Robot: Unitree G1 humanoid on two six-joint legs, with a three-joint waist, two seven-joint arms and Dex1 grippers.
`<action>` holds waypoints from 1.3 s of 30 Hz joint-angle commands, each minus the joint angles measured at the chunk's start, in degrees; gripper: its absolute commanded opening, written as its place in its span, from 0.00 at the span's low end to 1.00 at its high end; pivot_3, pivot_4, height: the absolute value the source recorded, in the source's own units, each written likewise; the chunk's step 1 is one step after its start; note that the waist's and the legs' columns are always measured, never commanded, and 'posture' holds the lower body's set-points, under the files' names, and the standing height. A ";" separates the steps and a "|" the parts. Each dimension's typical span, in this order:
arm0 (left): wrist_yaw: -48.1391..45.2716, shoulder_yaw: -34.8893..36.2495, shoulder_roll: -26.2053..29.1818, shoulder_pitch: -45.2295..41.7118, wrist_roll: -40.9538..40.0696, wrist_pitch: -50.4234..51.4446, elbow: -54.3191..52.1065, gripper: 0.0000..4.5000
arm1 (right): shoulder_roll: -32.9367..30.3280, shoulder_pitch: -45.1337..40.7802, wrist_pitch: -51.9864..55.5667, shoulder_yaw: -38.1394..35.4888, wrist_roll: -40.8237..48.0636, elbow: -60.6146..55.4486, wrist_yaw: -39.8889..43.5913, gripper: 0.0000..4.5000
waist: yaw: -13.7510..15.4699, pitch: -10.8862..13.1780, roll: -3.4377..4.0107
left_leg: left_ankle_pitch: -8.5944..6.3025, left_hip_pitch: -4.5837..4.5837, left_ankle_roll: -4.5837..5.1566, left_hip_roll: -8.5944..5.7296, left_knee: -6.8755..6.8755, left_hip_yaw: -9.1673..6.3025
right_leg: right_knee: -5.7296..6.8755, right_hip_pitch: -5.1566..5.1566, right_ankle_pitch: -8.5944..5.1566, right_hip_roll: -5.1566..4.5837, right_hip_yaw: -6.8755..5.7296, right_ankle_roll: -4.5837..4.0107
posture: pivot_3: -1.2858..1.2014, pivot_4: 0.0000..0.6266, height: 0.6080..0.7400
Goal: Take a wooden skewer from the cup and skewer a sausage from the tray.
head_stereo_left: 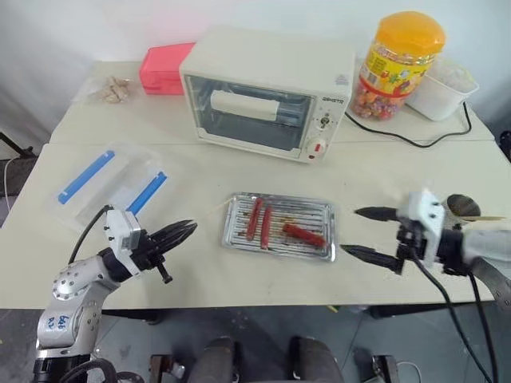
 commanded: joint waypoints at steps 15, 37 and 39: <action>-4.52 -1.06 2.04 -1.84 -3.47 3.30 -1.95 0.00 | 7.96 -23.36 12.38 26.84 -14.65 8.62 -6.71 1.00 | -0.20 0.00 0.00 | -0.01 -0.13 0.00 -0.06 0.00 -0.09 | 0.04 -0.11 0.00 -0.01 -0.13 -0.01 | 0.52 0.24 1.00; -13.82 -4.59 5.05 -6.04 -4.03 4.35 0.82 0.00 | -3.78 -24.94 -8.83 20.67 -15.75 9.83 16.10 0.07 | -0.18 0.00 -0.02 | -0.01 -0.13 0.00 -0.05 0.00 -0.08 | 0.03 -0.08 0.00 0.00 -0.19 -0.01 | 0.52 0.24 1.00; -16.34 -7.10 5.80 -7.55 -3.10 4.68 1.37 0.00 | -4.80 -25.05 -10.36 19.07 -14.96 9.39 18.30 0.07 | -0.19 0.00 -0.01 | -0.01 -0.13 0.00 -0.03 0.00 -0.04 | 0.02 -0.10 0.00 0.01 -0.20 -0.01 | 0.52 0.24 1.00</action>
